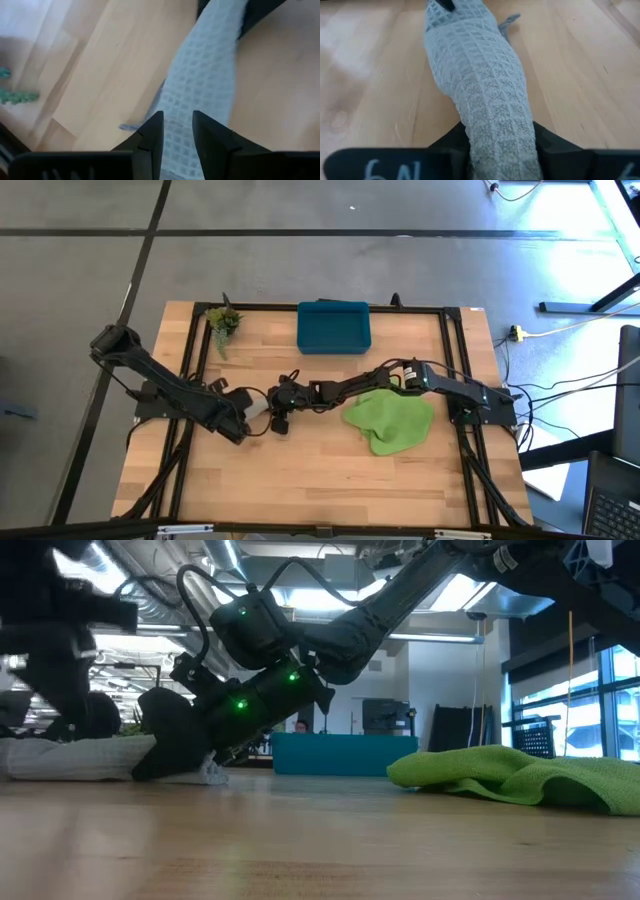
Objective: Roll microfiber towels into tight, uniform cylinder then place into a basket
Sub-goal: Put the gray rolled microfiber cloth into the blue bin
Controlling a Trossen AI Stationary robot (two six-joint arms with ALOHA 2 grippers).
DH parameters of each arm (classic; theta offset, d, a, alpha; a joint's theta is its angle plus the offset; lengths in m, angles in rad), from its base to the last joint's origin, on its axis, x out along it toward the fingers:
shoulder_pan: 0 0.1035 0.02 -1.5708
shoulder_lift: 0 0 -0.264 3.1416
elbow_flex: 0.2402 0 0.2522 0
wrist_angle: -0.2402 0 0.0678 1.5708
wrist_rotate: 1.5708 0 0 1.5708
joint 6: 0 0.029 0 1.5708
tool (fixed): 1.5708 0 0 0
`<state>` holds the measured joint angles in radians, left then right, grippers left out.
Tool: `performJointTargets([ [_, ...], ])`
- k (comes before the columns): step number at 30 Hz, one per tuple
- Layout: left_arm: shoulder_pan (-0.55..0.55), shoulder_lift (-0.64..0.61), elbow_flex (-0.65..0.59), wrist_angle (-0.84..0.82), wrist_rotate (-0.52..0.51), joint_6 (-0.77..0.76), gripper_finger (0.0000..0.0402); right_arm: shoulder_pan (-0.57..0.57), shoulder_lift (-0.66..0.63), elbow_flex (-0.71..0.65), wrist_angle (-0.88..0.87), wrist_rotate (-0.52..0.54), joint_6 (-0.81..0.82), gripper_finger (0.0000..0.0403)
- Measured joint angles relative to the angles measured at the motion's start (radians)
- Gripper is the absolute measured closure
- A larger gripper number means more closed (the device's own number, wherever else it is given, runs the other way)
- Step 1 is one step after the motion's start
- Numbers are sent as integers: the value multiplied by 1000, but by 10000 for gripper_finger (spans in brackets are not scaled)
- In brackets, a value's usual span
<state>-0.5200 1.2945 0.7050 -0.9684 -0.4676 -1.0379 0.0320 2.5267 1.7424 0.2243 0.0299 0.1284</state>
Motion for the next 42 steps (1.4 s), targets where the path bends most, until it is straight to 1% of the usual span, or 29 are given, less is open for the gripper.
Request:
performJointTargets([
  [4, -15, 0, 79, -58, -5, 4, 307, -1, 0, 0, -2, 0, -1, 317],
  [7, -42, -1, 138, -100, -8, -10, 310, -6, -10, 0, -13, -17, -3, 331],
  [9, -68, -1, 177, -110, -9, -31, 311, -17, -27, -2, -41, -52, -7, 341],
  [12, -116, -1, 232, -125, -10, -34, 311, -34, -69, -6, -124, -55, -16, 345],
  [19, -220, -2, 317, -127, -13, -60, 311, -65, -199, -4, -263, 67, -97, 345],
  [24, -279, -2, 328, -134, -21, -125, 311, -88, -317, -3, -379, 148, -152, 345],
  [31, -340, -2, 328, -155, -45, -207, 311, -144, -457, -2, -543, 291, -192, 345],
  [36, -360, -2, 328, -161, -56, -233, 311, -200, -521, -2, -647, 326, -207, 345],
  [42, -360, -2, 328, -177, -69, -244, 311, -270, -529, -11, -756, 335, -228, 345],
])
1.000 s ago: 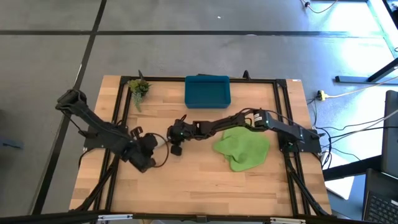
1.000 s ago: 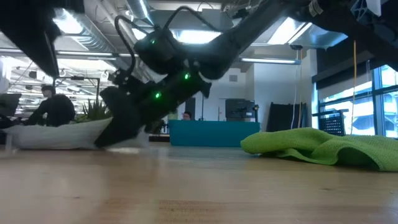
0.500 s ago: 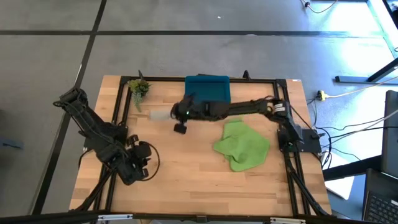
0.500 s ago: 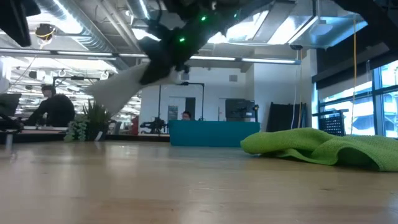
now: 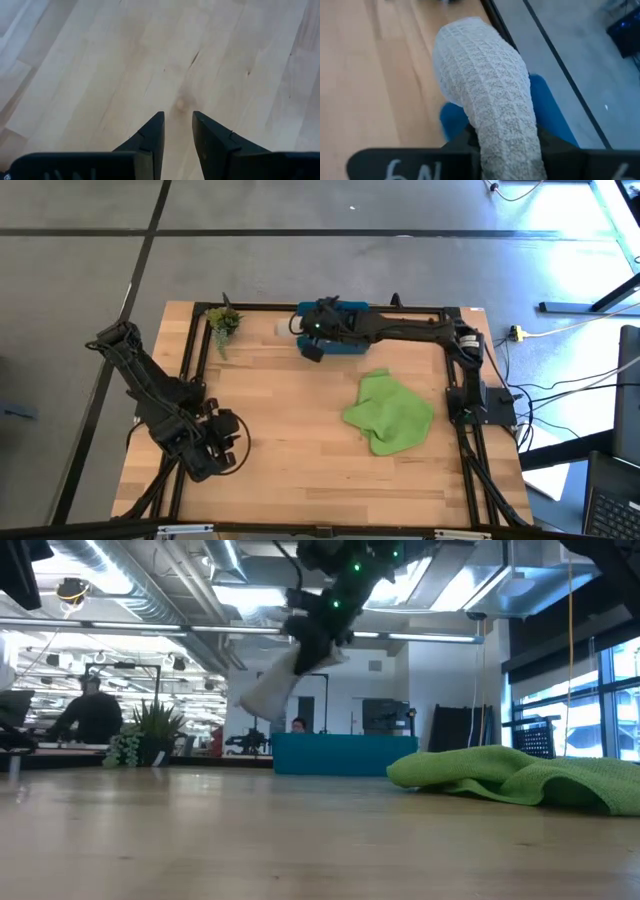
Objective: Roll microfiber towels into tight, uniform cylinder then place into a basket
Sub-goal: Put the gray rolled microfiber cloth into the blue bin
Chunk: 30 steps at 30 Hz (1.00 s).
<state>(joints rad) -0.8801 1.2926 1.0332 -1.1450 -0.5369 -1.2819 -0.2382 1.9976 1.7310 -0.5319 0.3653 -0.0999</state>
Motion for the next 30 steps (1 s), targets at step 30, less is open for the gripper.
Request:
performJointTargets([
  [30, 97, 0, 0, -50, -2, -26, 312, -261, 4, -222, 200, -245, -288, 346],
])
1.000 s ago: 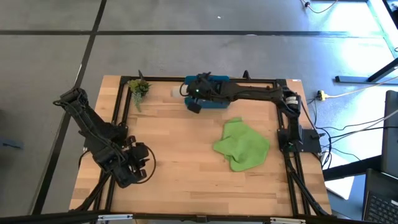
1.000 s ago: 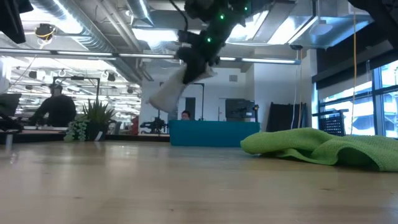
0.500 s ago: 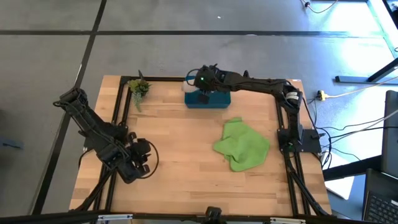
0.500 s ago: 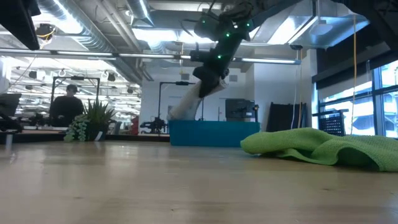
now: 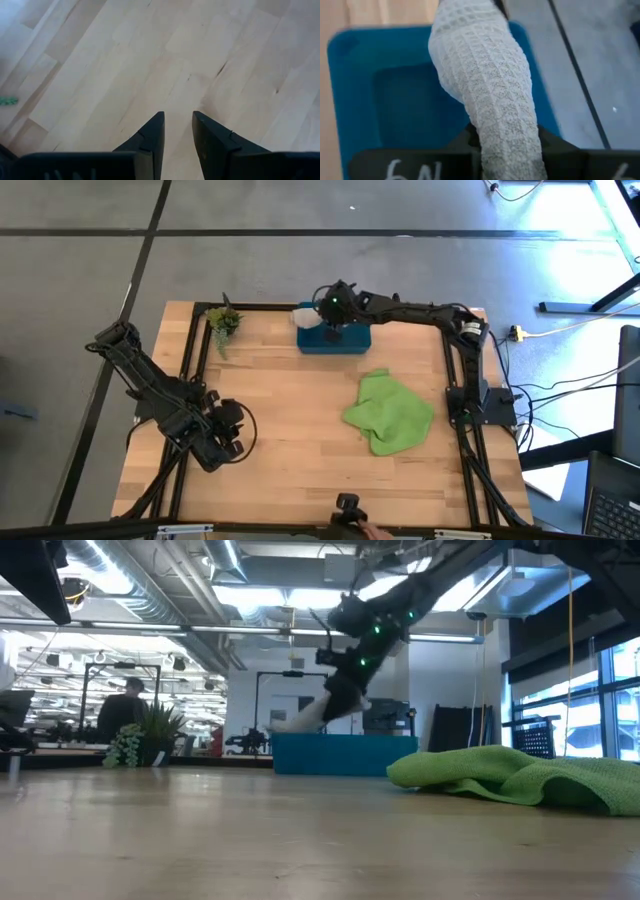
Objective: Roll microfiber towels into tight, uniform cylinder then place into a basket
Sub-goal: Put the gray rolled microfiber cloth into the blue bin
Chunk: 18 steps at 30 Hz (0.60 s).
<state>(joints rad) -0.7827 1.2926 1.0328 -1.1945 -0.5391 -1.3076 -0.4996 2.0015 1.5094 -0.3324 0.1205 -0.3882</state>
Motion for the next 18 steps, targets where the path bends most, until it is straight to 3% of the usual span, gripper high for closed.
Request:
performJointTargets([
  [4, 0, 0, 0, 0, 0, -15, 312, -32, 0, -70, 118, -69, -18, 346],
  [9, 0, 0, 0, 0, 0, -25, 312, -64, 0, -137, 212, -77, -64, 344],
  [13, 0, 0, 0, 0, 1, -26, 312, -93, 0, -162, 214, -170, -74, 346],
  [18, 17, 0, 0, 0, 2, -25, 312, -112, 3, -173, 215, -199, -118, 346],
])
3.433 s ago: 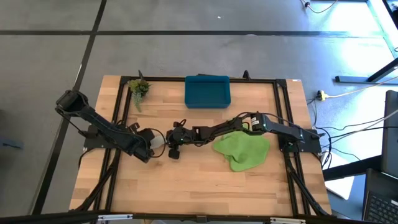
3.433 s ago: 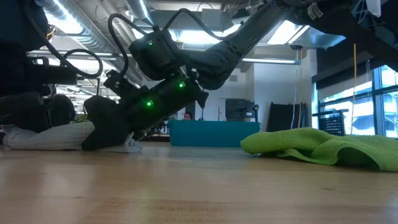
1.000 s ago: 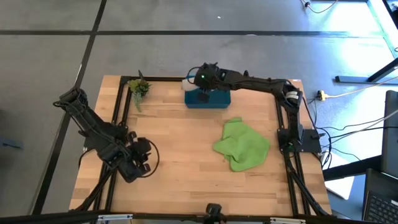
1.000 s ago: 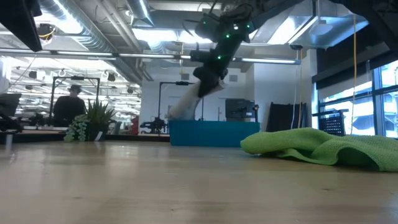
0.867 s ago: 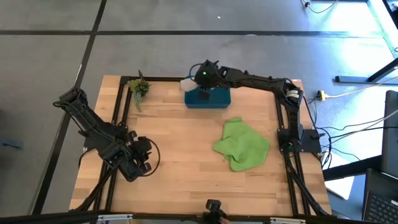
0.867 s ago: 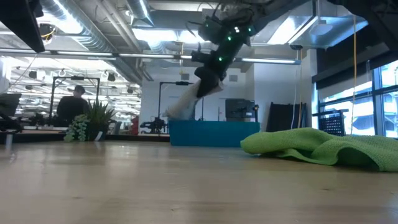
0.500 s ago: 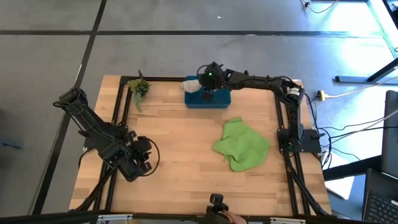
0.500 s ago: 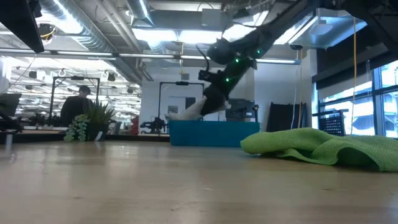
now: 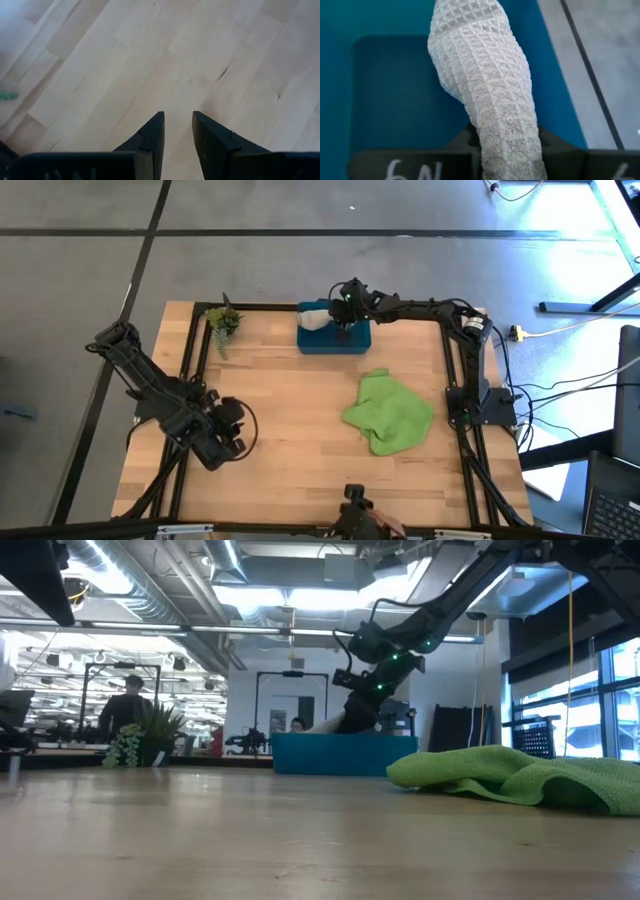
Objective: Roll microfiber towels into tight, uniform cylinder then place into a basket
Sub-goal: Put the gray rolled microfiber cloth into the blue bin
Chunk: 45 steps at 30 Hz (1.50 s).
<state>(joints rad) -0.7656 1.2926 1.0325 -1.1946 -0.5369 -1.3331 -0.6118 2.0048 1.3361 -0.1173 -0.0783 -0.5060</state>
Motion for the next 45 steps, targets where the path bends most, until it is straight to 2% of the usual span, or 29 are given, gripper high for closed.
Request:
performJointTargets([
  [19, 46, 0, 0, 0, 2, 33, 311, -8, 76, 0, 46, -5, -27, 337],
  [37, 46, 0, 0, 0, 3, 32, 311, -8, 76, 0, 40, -1, -52, 208],
  [45, 46, 0, 0, 0, 3, 32, 311, -8, 76, 0, 34, 77, -53, 172],
])
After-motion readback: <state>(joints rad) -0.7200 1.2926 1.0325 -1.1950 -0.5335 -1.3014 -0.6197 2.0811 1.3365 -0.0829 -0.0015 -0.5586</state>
